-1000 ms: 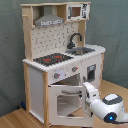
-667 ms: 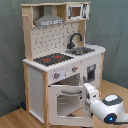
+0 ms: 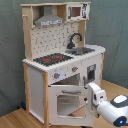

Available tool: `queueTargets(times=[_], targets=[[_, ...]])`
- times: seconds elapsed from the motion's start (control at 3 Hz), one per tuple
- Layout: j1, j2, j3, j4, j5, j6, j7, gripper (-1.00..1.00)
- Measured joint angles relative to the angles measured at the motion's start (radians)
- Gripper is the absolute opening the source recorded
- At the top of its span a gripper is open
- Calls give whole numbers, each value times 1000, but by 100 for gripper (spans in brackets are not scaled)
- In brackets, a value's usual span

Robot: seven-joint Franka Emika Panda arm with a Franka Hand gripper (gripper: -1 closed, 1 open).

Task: Play with the kitchen

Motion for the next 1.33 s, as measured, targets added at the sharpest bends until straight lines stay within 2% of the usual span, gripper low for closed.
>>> queueTargets(times=[0.67, 1.33], targets=[[75, 1, -106, -3, -10, -49, -150, 100], [118, 20, -184, -18, -9, -71, -360, 100]])
